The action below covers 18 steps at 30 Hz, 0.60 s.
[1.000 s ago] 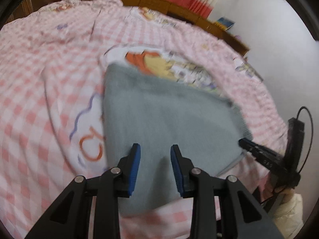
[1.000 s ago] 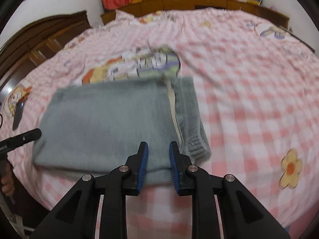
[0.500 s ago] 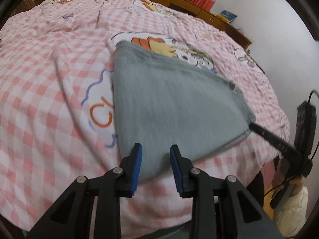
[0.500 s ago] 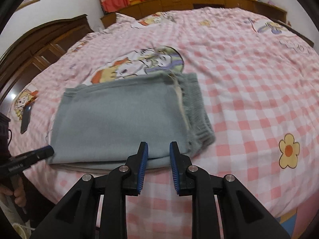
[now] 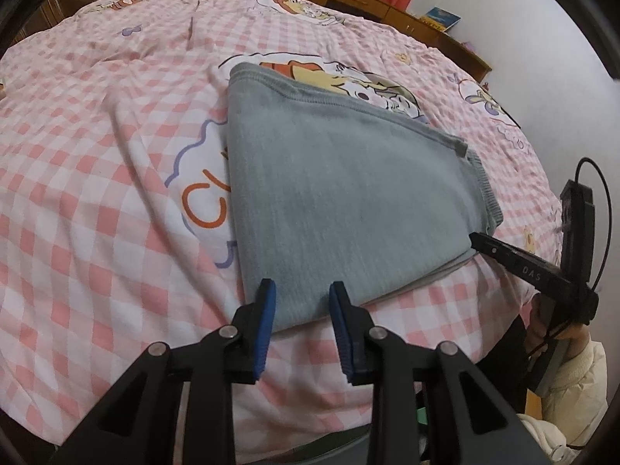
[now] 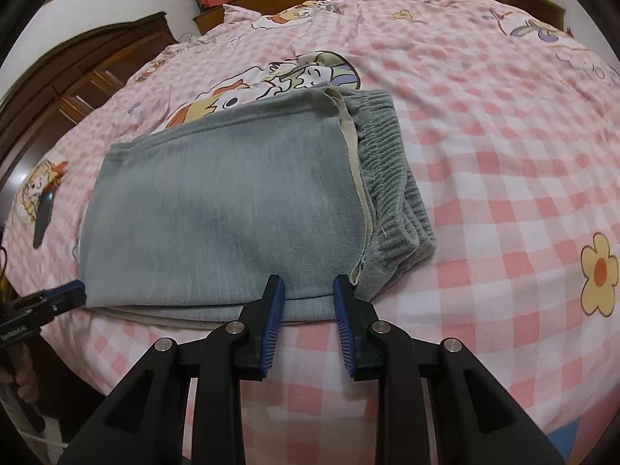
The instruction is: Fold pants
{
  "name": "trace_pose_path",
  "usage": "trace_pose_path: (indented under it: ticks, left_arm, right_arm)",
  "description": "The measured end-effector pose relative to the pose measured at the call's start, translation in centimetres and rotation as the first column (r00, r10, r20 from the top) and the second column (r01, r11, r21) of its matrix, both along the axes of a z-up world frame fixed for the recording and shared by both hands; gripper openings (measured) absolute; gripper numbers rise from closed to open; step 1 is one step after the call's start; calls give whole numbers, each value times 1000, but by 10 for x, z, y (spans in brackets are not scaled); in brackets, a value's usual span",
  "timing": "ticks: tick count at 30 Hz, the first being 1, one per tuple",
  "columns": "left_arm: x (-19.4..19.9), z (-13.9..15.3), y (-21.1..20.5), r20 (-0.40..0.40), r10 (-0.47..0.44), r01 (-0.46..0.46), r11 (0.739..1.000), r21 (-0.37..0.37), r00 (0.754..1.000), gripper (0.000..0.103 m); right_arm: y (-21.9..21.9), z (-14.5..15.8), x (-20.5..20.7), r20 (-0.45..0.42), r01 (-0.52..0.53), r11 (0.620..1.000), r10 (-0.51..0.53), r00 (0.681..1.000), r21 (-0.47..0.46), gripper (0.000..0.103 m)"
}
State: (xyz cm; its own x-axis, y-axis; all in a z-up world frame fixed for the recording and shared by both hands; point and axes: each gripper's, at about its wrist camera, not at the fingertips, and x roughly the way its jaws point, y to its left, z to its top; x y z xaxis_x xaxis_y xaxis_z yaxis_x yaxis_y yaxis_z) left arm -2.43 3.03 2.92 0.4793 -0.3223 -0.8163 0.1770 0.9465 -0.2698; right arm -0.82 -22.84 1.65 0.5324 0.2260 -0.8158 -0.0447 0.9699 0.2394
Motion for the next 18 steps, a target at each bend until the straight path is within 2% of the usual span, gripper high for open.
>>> trace_pose_path:
  ticks: [3,5,9,12,15,18]
  left_arm:
    - [2,6,4,23,18,-18,1000,5,1000,30]
    - [3,11,8,40,28,-28,1000,3,999,35]
    - [12,13,13,50,42,-41,999,-3,998,35]
    - [19,7,18,35,73,-72,997,-28,997,35]
    - [22,0,24,12,89,-88,995,-54,996,35]
    - [21,-8,27,1,95,-95,993,-76,995,37]
  right_arm:
    - [-4,5,8,-57,-11,1000,12,998,21,28]
    - [-4,12,10,-65,-1,1000,2,998,20,28]
    - [12,27,7,-37,-5,1000,4,999,-20,29]
    - [38,41,5,3,-44,996,45,999,-80,30]
    - [59,48,4,33,-82,995,84,996,-64,33]
    - [81,42,6,31,-132,990,134,991,-54,34]
